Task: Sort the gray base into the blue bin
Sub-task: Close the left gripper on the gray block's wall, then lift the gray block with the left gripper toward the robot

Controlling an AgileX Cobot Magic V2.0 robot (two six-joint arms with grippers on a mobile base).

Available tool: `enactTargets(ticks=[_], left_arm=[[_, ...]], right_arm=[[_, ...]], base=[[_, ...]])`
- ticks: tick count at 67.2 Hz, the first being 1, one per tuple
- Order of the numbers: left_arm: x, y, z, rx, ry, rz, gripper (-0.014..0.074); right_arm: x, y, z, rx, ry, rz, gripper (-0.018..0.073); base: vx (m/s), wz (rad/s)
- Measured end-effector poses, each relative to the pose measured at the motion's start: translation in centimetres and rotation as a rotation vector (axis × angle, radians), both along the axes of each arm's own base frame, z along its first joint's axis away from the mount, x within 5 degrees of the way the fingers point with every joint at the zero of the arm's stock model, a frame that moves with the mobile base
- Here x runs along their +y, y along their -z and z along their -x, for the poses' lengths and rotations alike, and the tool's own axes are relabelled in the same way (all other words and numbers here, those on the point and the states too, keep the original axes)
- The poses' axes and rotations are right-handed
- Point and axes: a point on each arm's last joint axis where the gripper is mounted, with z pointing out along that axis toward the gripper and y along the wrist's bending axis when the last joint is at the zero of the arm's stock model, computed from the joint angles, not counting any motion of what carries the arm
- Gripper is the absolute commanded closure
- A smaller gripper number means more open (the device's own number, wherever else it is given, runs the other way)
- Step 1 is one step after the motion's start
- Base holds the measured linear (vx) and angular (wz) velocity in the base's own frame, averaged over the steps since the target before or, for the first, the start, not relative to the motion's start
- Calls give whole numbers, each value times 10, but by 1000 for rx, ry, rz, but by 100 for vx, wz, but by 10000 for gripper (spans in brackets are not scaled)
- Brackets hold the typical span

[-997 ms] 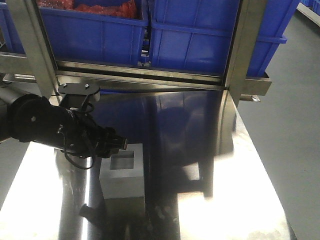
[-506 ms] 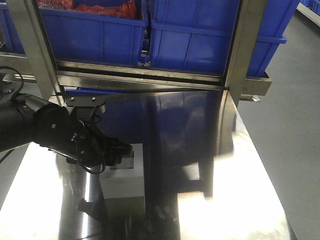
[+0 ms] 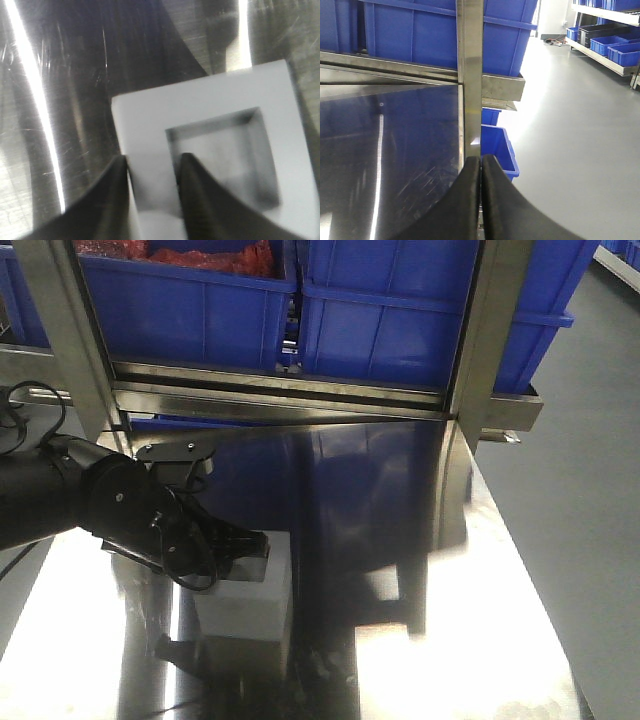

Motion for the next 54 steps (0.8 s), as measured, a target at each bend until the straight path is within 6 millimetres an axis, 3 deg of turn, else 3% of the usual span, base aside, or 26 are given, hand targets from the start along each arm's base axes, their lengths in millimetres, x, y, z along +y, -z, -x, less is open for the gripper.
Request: enactTargets(ticks=[2,22,33,43,54], left_arm=[[0,0,0,-1,8,-7,608],[1,-5,2,-14,21,-7,603],[6,-39,10,-161,47,47,603],[17,-74,35,-368,81,120,603],[41,-89,76,-542,103,153,603]], right_arm=[[0,0,0,0,0,0,564],[0,0,0,0,1,-5,564],[0,0,0,0,0,0,564],[0,0,0,0,0,0,564],[0,0,0,0,0,0,564]], base=[[0,0],[0,0],[0,0],[0,0],[0,0]])
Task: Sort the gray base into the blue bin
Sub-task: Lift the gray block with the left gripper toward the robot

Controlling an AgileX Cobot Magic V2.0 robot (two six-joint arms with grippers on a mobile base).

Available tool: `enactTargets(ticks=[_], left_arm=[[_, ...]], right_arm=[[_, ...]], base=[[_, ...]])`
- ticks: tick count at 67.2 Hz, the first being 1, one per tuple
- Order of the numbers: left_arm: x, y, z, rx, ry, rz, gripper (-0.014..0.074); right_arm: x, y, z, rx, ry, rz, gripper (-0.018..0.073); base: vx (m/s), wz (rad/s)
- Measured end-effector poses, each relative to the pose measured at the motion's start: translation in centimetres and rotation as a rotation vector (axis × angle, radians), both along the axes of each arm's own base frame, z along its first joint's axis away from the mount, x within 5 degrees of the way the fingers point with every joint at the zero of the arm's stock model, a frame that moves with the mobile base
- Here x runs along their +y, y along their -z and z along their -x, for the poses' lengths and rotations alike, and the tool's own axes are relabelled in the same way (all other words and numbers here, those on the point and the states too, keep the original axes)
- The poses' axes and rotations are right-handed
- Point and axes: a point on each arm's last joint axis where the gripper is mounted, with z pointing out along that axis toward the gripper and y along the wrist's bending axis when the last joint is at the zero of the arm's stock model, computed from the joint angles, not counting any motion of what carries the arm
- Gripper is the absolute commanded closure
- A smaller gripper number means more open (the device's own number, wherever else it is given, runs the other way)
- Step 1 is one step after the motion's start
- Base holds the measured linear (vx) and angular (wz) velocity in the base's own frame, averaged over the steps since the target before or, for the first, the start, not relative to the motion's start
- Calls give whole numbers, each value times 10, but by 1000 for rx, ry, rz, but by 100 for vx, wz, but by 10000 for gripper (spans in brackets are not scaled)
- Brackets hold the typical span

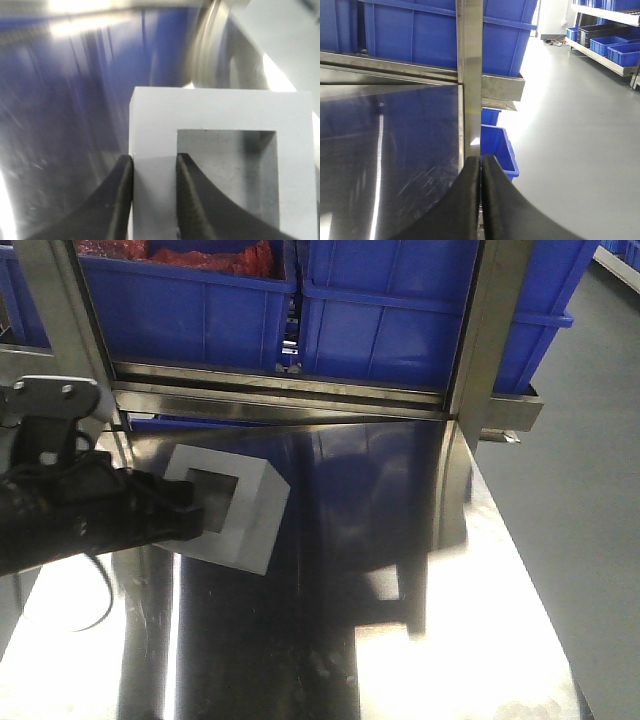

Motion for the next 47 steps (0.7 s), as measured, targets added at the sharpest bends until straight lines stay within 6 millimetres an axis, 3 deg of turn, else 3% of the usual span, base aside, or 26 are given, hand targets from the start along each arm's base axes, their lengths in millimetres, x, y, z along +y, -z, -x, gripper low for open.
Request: enactTargets(ticks=[18,30,47], left_arm=[[40,1,72,-270,18,84,603],[61,17,112,-376,17,138,603],[76,39,140,-447,16,175,603]], right_arm=[[0,0,0,0,0,0,564],[0,0,0,0,0,0,564],[0,0,0,0,1,-5,564]], base=[[0,0],[0,0],[0,0]])
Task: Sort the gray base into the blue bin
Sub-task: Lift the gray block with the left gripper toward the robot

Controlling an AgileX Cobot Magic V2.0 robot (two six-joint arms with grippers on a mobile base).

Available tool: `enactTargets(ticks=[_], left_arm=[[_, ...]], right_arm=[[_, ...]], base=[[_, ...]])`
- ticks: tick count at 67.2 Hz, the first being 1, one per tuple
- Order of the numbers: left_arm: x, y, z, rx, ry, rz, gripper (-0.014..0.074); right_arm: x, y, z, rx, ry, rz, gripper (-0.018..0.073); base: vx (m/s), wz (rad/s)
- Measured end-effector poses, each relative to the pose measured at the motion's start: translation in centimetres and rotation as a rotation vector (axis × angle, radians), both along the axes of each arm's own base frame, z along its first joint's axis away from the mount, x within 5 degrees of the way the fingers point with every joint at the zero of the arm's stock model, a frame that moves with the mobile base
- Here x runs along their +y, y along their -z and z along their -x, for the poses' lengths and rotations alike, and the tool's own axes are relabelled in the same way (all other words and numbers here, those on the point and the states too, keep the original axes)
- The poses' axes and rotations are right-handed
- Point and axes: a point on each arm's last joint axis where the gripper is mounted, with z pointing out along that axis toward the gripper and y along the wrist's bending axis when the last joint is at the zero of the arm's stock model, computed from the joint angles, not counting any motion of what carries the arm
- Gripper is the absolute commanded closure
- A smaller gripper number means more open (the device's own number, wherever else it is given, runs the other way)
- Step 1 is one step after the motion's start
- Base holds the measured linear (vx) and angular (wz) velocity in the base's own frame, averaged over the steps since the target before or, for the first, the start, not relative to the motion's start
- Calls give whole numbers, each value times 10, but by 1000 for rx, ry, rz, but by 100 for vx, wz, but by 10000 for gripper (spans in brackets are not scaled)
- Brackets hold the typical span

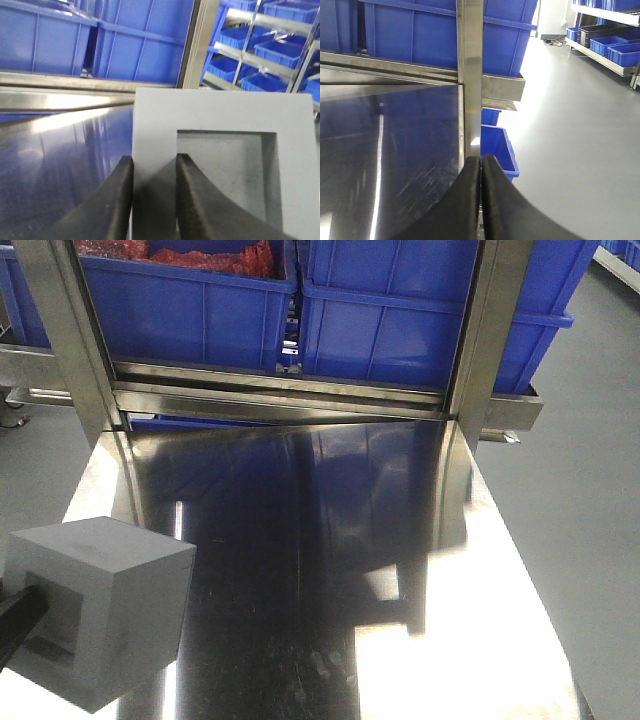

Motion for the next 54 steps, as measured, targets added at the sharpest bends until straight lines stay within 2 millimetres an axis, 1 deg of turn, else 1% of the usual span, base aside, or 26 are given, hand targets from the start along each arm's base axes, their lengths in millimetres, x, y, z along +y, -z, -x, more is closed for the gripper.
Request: enactTargets(ticks=[10,54], left_arm=[[2,-3,4,-46,1,25,603],[2,-3,4,-44,1,24,603]], right_arm=[[0,0,0,0,-1,5,564],[0,0,0,0,-1,5,564]], base=[[0,0],[0,0]])
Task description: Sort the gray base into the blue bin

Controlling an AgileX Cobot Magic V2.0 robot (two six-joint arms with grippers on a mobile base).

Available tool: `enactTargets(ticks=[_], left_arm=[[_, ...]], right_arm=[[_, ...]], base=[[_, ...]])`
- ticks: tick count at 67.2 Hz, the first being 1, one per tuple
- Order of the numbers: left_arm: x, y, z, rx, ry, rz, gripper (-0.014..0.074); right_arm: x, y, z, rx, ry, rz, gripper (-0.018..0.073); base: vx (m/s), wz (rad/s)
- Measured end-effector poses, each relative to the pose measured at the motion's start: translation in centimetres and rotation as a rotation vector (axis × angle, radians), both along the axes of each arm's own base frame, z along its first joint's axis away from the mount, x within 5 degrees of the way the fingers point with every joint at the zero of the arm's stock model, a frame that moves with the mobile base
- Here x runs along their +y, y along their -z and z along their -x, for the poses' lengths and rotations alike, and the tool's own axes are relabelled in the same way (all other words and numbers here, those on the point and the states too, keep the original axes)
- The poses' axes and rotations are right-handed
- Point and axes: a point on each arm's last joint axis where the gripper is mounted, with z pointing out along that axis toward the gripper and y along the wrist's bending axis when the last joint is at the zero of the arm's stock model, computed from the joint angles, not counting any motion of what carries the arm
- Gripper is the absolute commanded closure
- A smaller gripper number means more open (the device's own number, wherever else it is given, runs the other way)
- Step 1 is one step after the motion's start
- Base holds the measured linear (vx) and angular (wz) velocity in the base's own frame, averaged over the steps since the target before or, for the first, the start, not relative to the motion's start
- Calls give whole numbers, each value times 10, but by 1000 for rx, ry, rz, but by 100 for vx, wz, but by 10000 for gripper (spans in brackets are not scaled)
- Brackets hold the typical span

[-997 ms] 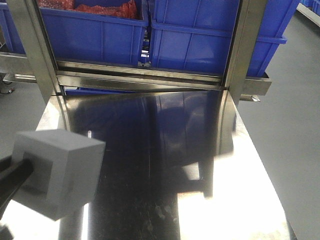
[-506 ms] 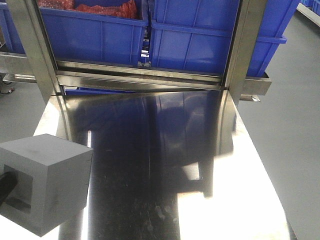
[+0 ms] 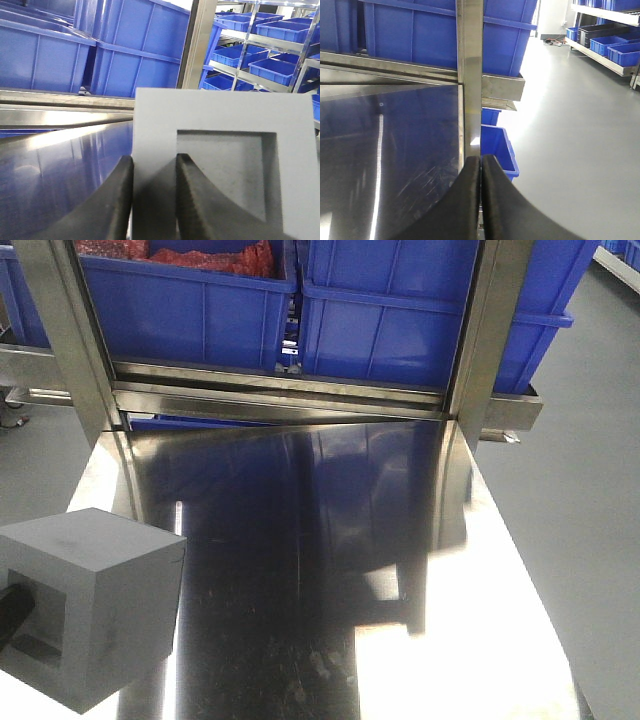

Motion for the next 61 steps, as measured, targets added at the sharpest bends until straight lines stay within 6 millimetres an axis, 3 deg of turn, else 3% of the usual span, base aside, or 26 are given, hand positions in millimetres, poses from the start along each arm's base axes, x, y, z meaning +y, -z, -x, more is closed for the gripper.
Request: enactTargets(ticks=[27,61], left_arm=[[0,0,0,0,0,0,603],[0,0,0,0,0,0,603]], right_arm=[[0,0,0,0,0,0,564],[0,0,0,0,0,0,564]], base=[[-3,-15],[-12,-67]])
